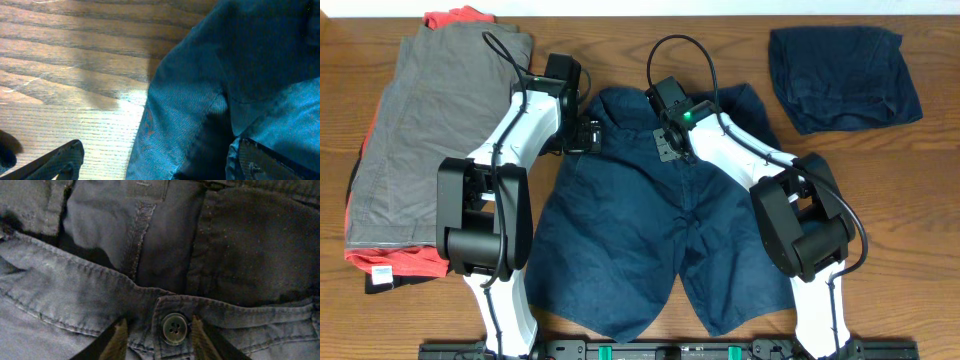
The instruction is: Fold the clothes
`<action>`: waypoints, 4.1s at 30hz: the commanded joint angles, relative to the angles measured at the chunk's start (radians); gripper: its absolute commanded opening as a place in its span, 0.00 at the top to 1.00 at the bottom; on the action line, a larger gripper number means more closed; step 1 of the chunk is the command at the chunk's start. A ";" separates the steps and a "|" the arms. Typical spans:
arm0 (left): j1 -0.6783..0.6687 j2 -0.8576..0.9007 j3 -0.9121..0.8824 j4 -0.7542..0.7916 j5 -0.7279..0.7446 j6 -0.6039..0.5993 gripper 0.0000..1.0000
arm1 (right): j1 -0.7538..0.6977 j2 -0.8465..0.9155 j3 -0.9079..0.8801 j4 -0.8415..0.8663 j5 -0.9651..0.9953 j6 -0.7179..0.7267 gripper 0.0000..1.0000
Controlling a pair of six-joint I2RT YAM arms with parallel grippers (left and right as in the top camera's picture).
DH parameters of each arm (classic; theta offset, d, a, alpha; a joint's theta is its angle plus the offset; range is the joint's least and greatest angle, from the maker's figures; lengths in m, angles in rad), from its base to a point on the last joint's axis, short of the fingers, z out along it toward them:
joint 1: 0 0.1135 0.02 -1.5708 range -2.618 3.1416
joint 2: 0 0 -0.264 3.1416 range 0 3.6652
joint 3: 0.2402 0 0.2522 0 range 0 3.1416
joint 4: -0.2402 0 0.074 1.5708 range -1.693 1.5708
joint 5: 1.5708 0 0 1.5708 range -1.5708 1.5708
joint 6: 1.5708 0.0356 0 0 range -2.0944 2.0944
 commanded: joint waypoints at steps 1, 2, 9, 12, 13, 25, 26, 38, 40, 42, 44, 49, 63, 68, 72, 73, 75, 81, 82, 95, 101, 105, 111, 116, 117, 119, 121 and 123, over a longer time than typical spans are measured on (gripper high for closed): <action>0.006 -0.024 0.006 -0.007 -0.002 -0.005 0.01 | -0.003 0.026 0.018 -0.013 0.020 0.016 0.66; 0.006 -0.024 0.006 -0.008 -0.002 -0.005 0.01 | -0.005 0.031 0.017 -0.014 0.022 0.016 0.68; 0.006 -0.024 0.006 -0.010 -0.002 -0.005 0.01 | -0.027 0.032 0.024 -0.013 0.022 0.016 0.99; 0.006 -0.024 0.006 -0.010 -0.002 -0.005 0.01 | -0.039 0.032 0.041 -0.014 0.022 0.024 0.99; 0.006 -0.024 0.006 -0.010 -0.002 -0.005 0.01 | -0.043 0.032 0.053 -0.016 0.022 0.024 0.99; 0.006 -0.024 0.006 -0.010 -0.002 -0.005 0.01 | -0.047 0.032 0.106 -0.116 -0.059 0.022 0.53; 0.006 -0.024 0.006 -0.010 -0.002 -0.005 0.01 | -0.046 0.032 0.102 -0.118 -0.066 0.022 0.53; 0.006 -0.024 0.006 -0.010 -0.002 -0.005 0.01 | -0.042 0.097 0.077 -0.121 -0.069 -0.015 0.64; 0.006 -0.024 0.006 -0.010 -0.002 -0.005 0.01 | -0.042 0.097 0.077 -0.118 -0.069 -0.015 0.68; 0.006 -0.024 0.006 -0.010 -0.002 -0.005 0.00 | -0.042 0.097 0.077 -0.118 -0.068 -0.015 0.68; 0.006 -0.024 0.006 -0.010 -0.002 -0.005 0.01 | -0.045 0.096 0.079 -0.120 -0.068 -0.015 0.69; 0.006 -0.024 0.006 -0.010 -0.002 -0.005 0.01 | -0.056 0.072 0.098 -0.138 -0.066 -0.015 0.79; 0.006 -0.024 0.006 -0.010 -0.002 -0.005 0.01 | -0.057 0.043 0.100 -0.152 -0.061 -0.015 0.92; 0.006 -0.024 0.006 -0.011 -0.002 -0.005 0.01 | -0.063 0.029 0.135 -0.163 -0.060 -0.015 0.99; 0.005 -0.024 0.006 -0.010 -0.002 -0.005 0.01 | -0.067 0.015 0.182 -0.164 -0.057 -0.015 0.99; 0.006 -0.024 0.006 -0.011 -0.002 -0.005 0.01 | -0.067 0.015 0.189 -0.164 -0.057 -0.015 0.99; 0.006 -0.024 0.006 -0.011 -0.002 -0.005 0.01 | -0.066 0.015 0.198 -0.163 -0.057 -0.015 0.99; 0.006 -0.024 0.006 -0.011 -0.002 -0.005 0.01 | -0.069 0.015 0.261 -0.164 -0.036 -0.015 0.99; 0.006 -0.024 0.006 -0.011 -0.002 -0.005 0.00 | -0.069 0.015 0.278 -0.164 -0.030 -0.015 0.99; 0.006 -0.024 0.006 -0.014 -0.002 -0.005 0.01 | -0.124 0.035 0.348 -0.053 0.006 -0.015 0.99; 0.006 -0.024 0.006 -0.022 -0.003 -0.005 0.01 | -0.170 0.077 0.348 0.042 -0.026 -0.043 0.99; 0.006 -0.024 0.006 -0.031 -0.006 -0.005 0.00 | -0.183 0.114 0.348 0.075 -0.054 -0.065 0.99; 0.014 -0.024 0.006 -0.029 -0.006 -0.005 0.00 | -0.180 0.140 0.349 0.111 -0.037 -0.110 0.01; 0.034 -0.024 0.006 -0.016 -0.007 0.016 0.00 | -0.179 0.078 0.362 0.060 -0.039 -0.109 0.01; 0.039 -0.024 0.006 -0.010 -0.007 0.031 0.00 | -0.177 0.058 0.362 0.039 -0.040 -0.107 0.01; 0.051 -0.024 0.006 0.006 -0.007 0.053 0.00 | -0.177 0.009 0.362 -0.014 -0.042 -0.105 0.01; 0.063 -0.024 0.006 0.030 -0.006 0.060 0.00 | -0.177 -0.033 0.362 -0.078 -0.048 -0.098 0.01; 0.074 -0.022 0.006 0.068 -0.005 0.073 0.00 | -0.177 -0.069 0.362 -0.148 -0.058 -0.084 0.01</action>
